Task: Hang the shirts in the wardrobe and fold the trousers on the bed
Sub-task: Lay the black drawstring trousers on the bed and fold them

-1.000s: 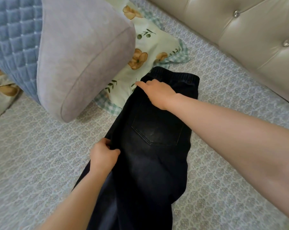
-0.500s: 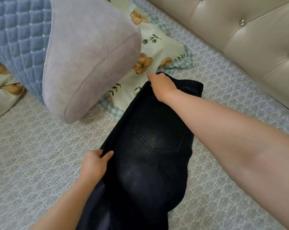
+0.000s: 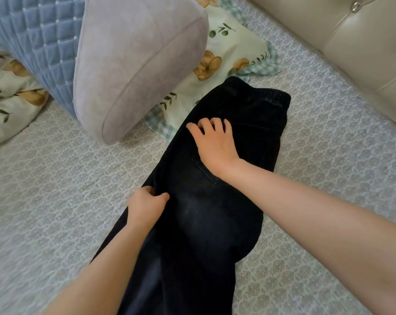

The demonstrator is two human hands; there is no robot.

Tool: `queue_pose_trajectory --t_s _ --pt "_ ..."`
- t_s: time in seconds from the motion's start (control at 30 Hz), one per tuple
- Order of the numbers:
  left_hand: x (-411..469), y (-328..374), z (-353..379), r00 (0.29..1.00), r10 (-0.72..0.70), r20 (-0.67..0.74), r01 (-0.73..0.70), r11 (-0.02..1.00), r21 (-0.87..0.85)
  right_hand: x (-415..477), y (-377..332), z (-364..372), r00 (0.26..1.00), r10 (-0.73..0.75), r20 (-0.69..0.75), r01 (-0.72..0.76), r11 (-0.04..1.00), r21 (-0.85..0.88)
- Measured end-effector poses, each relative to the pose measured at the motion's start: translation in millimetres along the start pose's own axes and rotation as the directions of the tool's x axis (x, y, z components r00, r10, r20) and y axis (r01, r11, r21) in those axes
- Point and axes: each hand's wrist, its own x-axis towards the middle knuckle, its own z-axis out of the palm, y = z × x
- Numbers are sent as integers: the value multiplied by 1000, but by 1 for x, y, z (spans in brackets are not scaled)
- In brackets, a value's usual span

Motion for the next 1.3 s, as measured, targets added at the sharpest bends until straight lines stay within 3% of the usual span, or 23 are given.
queue_pose_trajectory --t_s 0.13,0.23,0.37,0.5,0.77,0.97,1.07,1.13,1.23,1.3 --pt "-33 -12 5 999 34 9 -35 993 116 -37 -38 4 945 -327 9 326 944 41" --pt "-47 -23 6 998 45 -35 -40 992 117 -49 -60 4 894 -433 111 420 899 124" --pt "-59 -34 7 998 28 -58 -22 994 111 -61 -83 2 892 -423 162 401 904 151" --pt "-75 -42 10 999 -9 -40 13 996 90 -63 -93 -4 877 -412 249 423 906 8" --pt "-123 -99 -6 995 -66 70 62 996 67 -71 -115 -9 914 -307 267 338 938 -78" --pt "-146 -171 -43 963 -226 148 187 953 239 -78 -127 -5 938 -238 253 274 954 -120" --pt "-141 -194 -67 965 -243 95 222 957 189 -83 -134 0 945 -195 263 237 962 -136" --pt "-139 -206 -75 981 -192 -18 193 974 119 -87 -139 2 945 -176 275 214 970 -113" --pt "-136 -214 -80 983 -160 -91 159 987 -18 -98 -151 2 892 -287 350 292 956 39" --pt "-131 -215 -81 981 -173 -85 162 979 -124 -110 -166 1 791 -418 447 393 907 152"
